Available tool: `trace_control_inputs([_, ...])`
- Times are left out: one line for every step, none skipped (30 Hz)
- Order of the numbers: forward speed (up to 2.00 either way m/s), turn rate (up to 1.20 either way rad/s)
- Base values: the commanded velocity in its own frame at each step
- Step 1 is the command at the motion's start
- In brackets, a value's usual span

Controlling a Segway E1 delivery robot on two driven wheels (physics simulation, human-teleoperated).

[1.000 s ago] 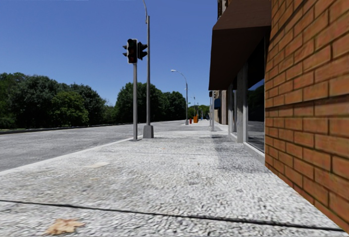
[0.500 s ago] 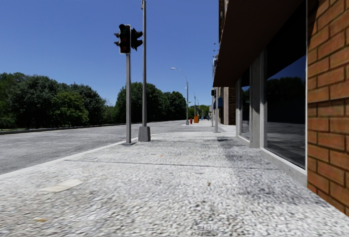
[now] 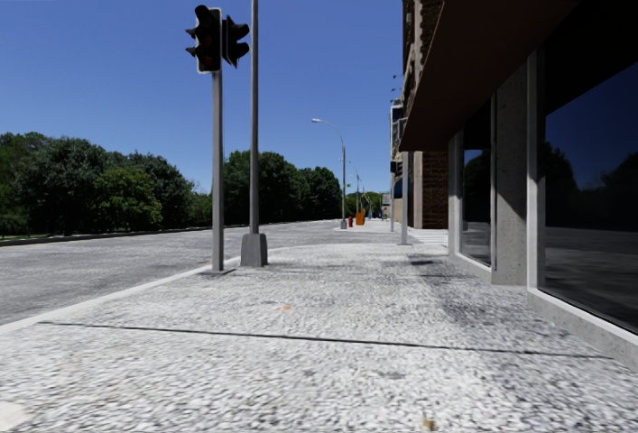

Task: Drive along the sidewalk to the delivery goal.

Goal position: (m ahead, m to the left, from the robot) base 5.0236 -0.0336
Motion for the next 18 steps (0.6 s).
trace_control_inputs([2.00,0.00])
trace_control_inputs([2.00,0.00])
trace_control_inputs([2.00,0.00])
trace_control_inputs([2.00,-0.32])
trace_control_inputs([2.00,-0.32])
trace_control_inputs([2.00,-0.53])
trace_control_inputs([2.00,-0.66])
trace_control_inputs([2.00,-0.95])
trace_control_inputs([2.00,-1.11])
trace_control_inputs([2.00,-1.11])
trace_control_inputs([2.00,-1.10])
trace_control_inputs([2.00,-0.17])
trace_control_inputs([2.00,-0.04])
trace_control_inputs([2.00,-0.02])
trace_control_inputs([2.00,-0.01])
trace_control_inputs([2.00,-0.01])
trace_control_inputs([2.00,0.00])
trace_control_inputs([2.00,0.00])
